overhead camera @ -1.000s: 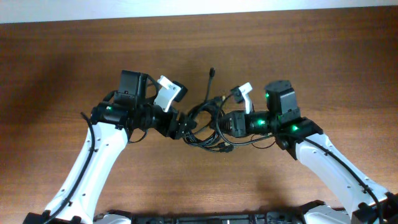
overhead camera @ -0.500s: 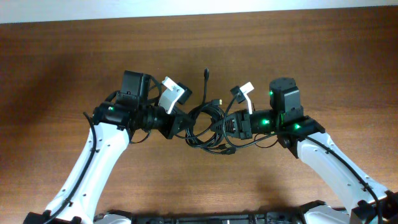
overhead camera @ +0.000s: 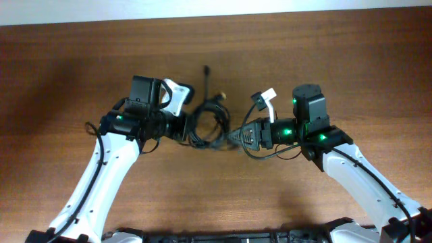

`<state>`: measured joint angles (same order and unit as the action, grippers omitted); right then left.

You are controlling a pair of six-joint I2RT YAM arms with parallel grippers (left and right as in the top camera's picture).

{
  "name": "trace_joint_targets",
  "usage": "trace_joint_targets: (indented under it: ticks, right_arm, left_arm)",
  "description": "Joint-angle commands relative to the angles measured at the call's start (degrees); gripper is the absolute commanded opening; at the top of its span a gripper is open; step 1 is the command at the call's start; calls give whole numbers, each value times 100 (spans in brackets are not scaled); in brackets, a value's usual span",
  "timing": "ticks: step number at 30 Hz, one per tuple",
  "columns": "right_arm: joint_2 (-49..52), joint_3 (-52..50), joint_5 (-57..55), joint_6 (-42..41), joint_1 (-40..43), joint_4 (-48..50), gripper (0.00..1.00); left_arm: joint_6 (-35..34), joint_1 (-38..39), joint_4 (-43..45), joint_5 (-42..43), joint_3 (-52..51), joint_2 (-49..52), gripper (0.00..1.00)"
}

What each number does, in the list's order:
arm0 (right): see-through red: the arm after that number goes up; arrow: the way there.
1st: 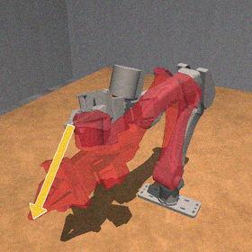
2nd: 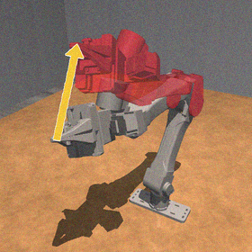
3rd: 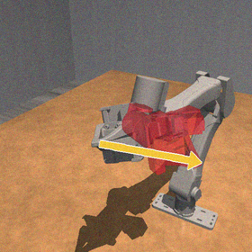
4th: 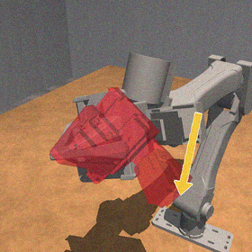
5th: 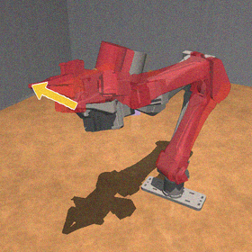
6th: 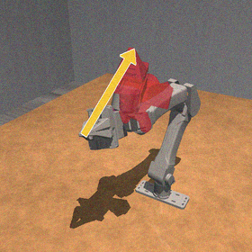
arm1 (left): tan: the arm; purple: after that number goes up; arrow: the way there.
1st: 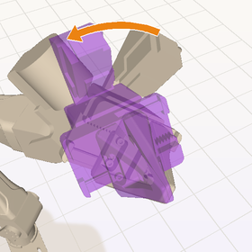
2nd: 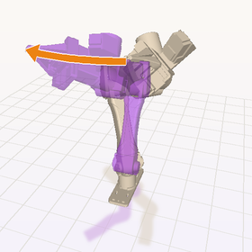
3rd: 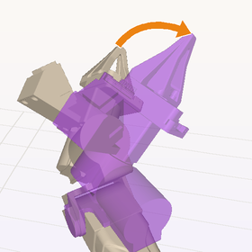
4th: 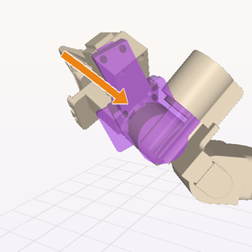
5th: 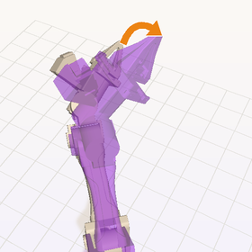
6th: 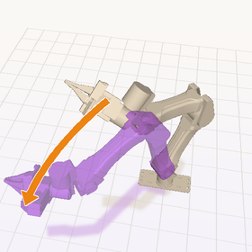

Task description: Untangle cables

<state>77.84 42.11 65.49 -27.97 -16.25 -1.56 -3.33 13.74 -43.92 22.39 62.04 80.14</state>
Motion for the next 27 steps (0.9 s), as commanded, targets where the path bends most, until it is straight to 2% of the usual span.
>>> trace_joint_targets:
  ticks: [1,7,9,11,12,13,18,21,25,27]
  right_arm:
    - [-52,55,-472,24,17,2,99]
    - [-52,55,-584,28,-142,-131,99]
    - [-52,55,-970,28,-295,-280,99]
    - [-52,55,-1598,7,-520,-476,99]
    - [-52,55,-1862,9,-656,-514,94]
    - [-52,55,-2114,7,-831,-507,91]
    - [-52,55,-3303,9,-1572,-501,90]
    - [-52,55,-3917,9,-1926,-387,80]
    - [-52,55,-3936,11,-2277,103,79]
    - [-52,55,-4144,11,-2356,157,74]
  left_arm:
    - [-3049,-42,59,-1668,-20,-11,0]
    - [-5663,-39,42,-1609,-20,-11,0]
    - [-6526,-39,-20,-1467,-20,-11,0]
    - [-7093,-39,-59,-1287,-20,-11,0]
    - [-7318,-39,-57,-1130,-20,-11,0]
    - [-7455,-39,-59,-1054,-20,-11,0]
    - [-7888,61,-50,-935,-20,-11,0]
    - [-8091,144,-55,-595,-20,-11,0]
    - [-8633,280,-52,-413,-20,-11,0]
    - [-8880,363,-52,-372,-20,-11,0]
